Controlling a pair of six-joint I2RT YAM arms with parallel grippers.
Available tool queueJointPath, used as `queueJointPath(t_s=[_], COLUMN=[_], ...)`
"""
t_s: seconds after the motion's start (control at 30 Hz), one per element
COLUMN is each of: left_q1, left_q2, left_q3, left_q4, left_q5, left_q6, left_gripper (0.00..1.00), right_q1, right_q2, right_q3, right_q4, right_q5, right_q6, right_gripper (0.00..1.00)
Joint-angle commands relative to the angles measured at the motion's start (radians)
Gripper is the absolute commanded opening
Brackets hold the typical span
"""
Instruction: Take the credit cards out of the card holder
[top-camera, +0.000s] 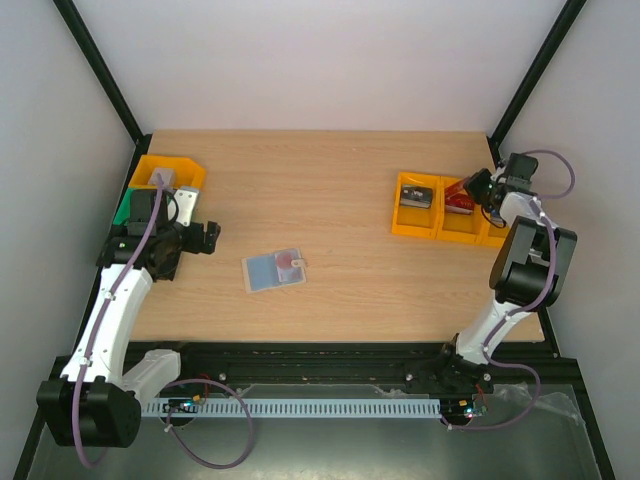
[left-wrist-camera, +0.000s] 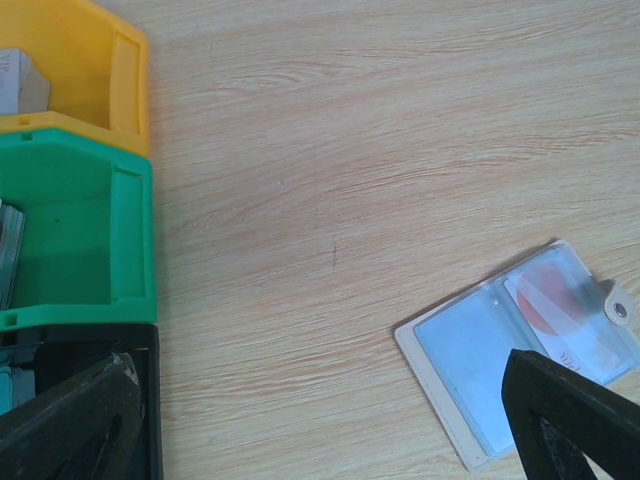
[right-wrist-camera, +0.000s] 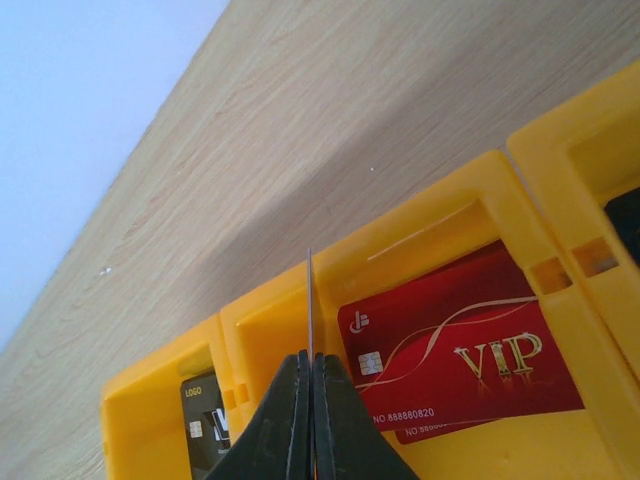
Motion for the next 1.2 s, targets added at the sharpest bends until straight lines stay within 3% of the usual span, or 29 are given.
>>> queueJointPath(t_s=[0.0, 0.67, 0.9, 1.17], left_q1=[0.008, 0.008, 0.008, 0.008], left_q2=[-0.014, -0.013, -0.014, -0.014], left_q3=[-0.01, -0.011, -0.011, -0.015], left_q4=[0.008, 0.009, 0.009, 0.011], left_q5=[0.017, 0.021, 0.021, 0.023], left_q6=[0.007, 0.008, 0.008, 0.01], left_gripper=[0.99, 0.99, 0.99, 0.99], right_q1=[-0.008, -0.035, -0.036, -0.035], right_q2=[0.028, 0.077, 0.081, 0.071], right_q3=[-0.008, 0.014, 0.033, 0.11], right_q4=[0.035, 0.041, 0.025, -0.064], right_q5=[-0.022, 0.018, 0.09, 0.185], right_q6=[0.028, 0.041, 0.041, -0.016], right_gripper=[0.02, 0.02, 0.18, 0.26])
